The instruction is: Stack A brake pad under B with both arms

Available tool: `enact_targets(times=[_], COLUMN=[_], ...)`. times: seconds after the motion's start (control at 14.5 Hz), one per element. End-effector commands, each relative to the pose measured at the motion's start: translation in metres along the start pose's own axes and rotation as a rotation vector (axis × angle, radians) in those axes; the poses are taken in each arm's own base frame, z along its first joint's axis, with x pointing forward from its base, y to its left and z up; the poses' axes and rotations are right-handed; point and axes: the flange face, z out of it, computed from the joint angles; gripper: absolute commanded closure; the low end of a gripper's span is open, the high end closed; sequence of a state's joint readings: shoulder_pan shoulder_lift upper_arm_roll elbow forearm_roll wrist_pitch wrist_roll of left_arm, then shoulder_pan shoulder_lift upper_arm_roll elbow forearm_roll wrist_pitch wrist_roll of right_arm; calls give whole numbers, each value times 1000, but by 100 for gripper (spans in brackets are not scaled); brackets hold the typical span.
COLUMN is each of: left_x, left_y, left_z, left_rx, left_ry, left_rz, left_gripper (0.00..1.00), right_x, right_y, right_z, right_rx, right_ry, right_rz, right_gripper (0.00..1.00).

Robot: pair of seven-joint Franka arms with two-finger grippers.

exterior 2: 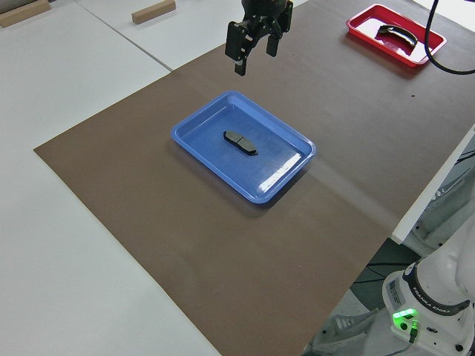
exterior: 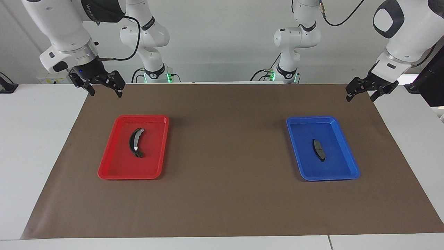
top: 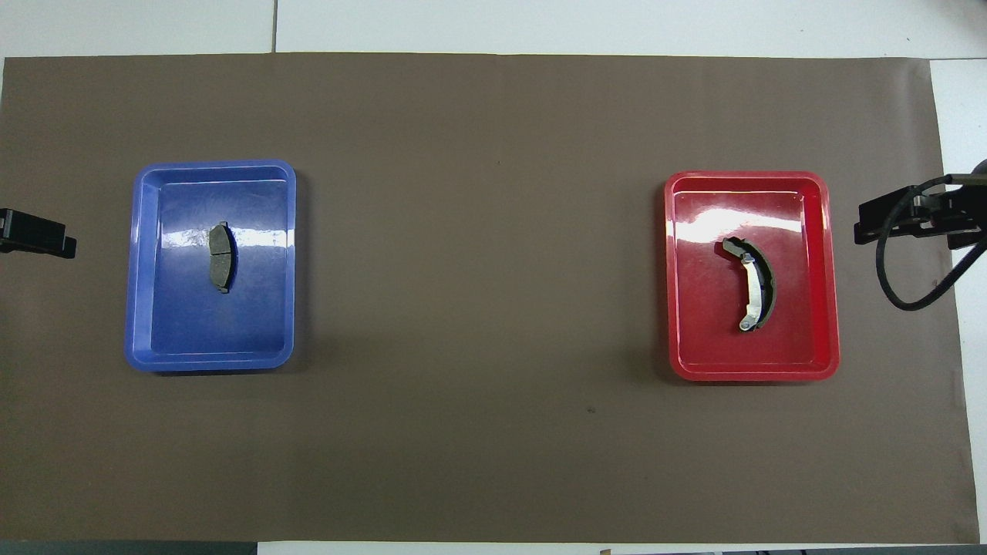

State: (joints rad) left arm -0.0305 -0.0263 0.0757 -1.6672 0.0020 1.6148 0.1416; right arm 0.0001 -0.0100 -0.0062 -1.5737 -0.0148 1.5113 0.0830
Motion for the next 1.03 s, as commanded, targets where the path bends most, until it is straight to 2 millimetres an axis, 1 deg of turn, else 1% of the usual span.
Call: enact_targets(times=[0.0, 0.07, 0.14, 0.21, 0.34, 0.55, 0.69, 0.83, 0.96], left_x=[-4, -4, -4, -6, -3, 3, 14, 20, 20], left_y=[10, 21, 26, 28, 29, 32, 43, 60, 55], left_z=[-3, 2, 6, 14, 36, 76, 116, 160, 200], left_rx=[16, 16, 18, 20, 19, 21, 20, 21, 23], left_ry=[13, 15, 35, 64, 73, 87, 76, 89, 79], left_rz=[29, 37, 43, 49, 49, 22, -7, -27, -40], left_gripper=[1, 2, 2, 3, 3, 3, 3, 4, 4], right_x=[-1, -1, -1, -1, -1, -1, -1, -1, -1], right_y=[1, 1, 1, 1, 1, 1, 1, 1, 1], right_z=[2, 2, 3, 2, 2, 2, 2, 2, 2], right_rx=[19, 19, 19, 19, 19, 19, 19, 19, 19], right_ry=[-6, -4, -8, -6, -6, -6, -4, -6, -6], right_rz=[-3, -3, -3, -3, -3, -3, -3, -3, -3], right_gripper=[0, 0, 0, 0, 0, 0, 0, 0, 0])
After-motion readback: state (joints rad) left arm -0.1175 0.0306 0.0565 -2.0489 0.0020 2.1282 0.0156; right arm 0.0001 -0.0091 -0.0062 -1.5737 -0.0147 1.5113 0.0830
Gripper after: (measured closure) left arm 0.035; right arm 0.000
